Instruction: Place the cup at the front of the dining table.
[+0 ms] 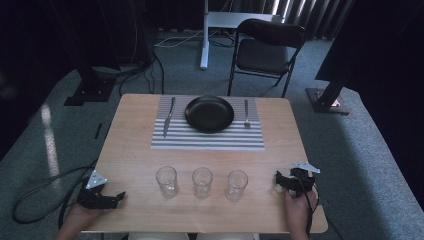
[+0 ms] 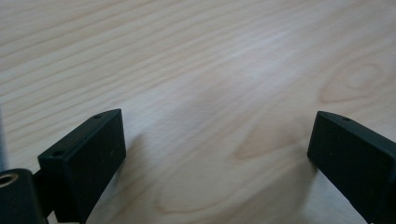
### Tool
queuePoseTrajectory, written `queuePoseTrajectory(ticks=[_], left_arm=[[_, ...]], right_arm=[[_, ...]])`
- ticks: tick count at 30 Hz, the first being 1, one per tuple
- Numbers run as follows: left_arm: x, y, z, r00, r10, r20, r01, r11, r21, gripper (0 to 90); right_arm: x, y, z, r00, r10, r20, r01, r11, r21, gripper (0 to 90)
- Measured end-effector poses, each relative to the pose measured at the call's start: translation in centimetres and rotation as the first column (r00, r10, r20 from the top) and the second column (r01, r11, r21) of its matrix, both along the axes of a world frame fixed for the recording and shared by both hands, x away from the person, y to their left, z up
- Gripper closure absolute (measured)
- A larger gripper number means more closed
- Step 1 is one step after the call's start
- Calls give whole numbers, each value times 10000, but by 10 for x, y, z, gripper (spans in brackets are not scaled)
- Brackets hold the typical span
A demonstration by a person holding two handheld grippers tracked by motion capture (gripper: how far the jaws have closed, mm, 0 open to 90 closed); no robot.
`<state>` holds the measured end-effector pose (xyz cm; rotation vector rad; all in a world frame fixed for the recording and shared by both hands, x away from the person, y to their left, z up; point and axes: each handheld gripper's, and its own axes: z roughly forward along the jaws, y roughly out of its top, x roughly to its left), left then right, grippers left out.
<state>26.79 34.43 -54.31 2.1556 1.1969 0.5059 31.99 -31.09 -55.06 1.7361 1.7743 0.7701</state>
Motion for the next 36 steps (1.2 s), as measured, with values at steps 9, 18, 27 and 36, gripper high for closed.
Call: queuePoseTrajectory(ticks=[9, 18, 27, 36], left_arm=[[-4, -17, 4, 9953, -966, -21, 964, 9943, -458, 63], [-3, -40, 7, 9814, -1916, -132, 1900, 9788, -761, 63], [-3, -58, 16, 9694, -2448, 184, 2454, 9644, -988, 64], [-4, -83, 26, 9463, -3185, 556, 3232, 9368, -1337, 64]], right_arm=[[0, 0, 0, 10000, -4, 1, 4, 10000, -1, 116], [0, 0, 0, 10000, -2, 0, 2, 10000, -2, 116], [0, 0, 0, 10000, -1, 0, 1, 10000, -2, 116], [0, 0, 0, 10000, -8, -3, 8, 10000, 4, 116]])
